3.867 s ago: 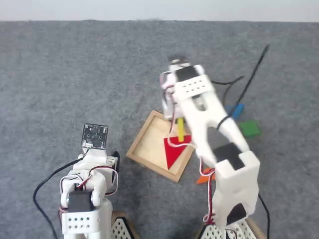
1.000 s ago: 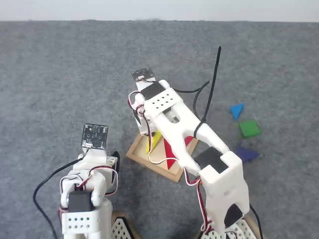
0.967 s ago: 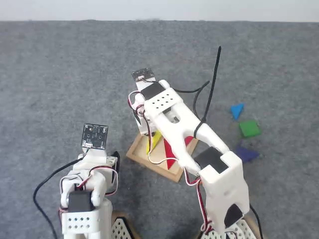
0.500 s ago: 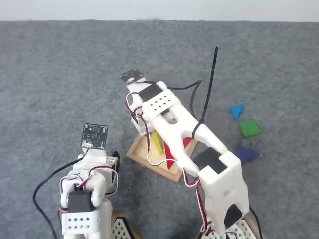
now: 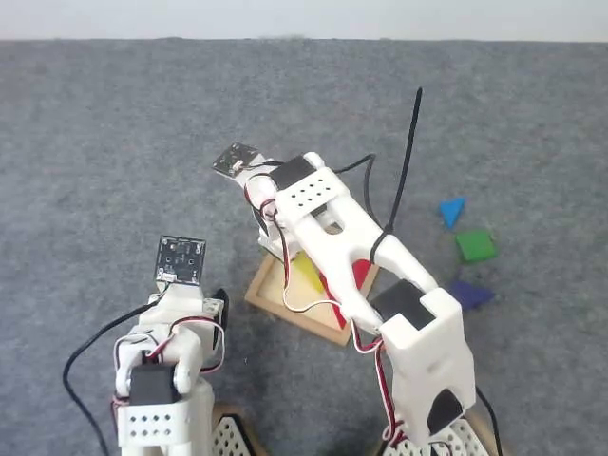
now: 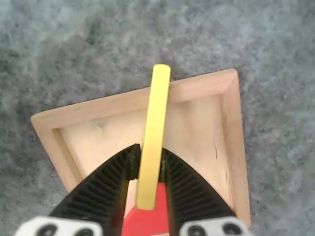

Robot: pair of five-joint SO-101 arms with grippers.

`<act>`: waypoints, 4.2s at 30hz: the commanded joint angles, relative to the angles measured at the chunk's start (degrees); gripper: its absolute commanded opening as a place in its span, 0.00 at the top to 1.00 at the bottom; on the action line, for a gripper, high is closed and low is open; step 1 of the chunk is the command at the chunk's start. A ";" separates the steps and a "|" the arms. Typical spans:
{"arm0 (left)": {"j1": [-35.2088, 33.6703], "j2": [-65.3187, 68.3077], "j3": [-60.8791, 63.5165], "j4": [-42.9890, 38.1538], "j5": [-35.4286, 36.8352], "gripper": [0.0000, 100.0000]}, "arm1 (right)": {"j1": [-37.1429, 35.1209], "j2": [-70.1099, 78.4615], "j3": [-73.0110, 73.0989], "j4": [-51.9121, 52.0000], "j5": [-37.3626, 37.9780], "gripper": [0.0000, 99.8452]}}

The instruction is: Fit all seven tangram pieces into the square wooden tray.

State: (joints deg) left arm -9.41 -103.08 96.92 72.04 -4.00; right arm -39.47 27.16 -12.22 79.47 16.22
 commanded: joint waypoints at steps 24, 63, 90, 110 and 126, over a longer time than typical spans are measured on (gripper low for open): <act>0.09 -1.58 -0.48 0.53 -0.35 0.85 | -6.64 -4.44 -0.18 10.24 7.56 0.99; 0.09 -1.58 -0.48 0.53 -0.35 0.85 | -1.45 -4.44 -0.53 8.40 14.51 0.86; 0.09 -1.58 -0.48 0.53 -0.35 0.85 | 30.64 -52.35 38.59 -5.58 11.08 0.86; 0.09 -1.58 -0.48 0.53 -0.35 0.85 | 18.86 -50.95 66.29 -3.91 39.65 0.81; 0.09 -1.58 -0.48 0.53 -0.35 0.85 | 19.38 -50.77 70.95 -7.96 46.68 0.67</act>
State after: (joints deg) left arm -9.32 -103.08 96.92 72.04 -4.00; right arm -19.78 -22.77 58.20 71.47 61.32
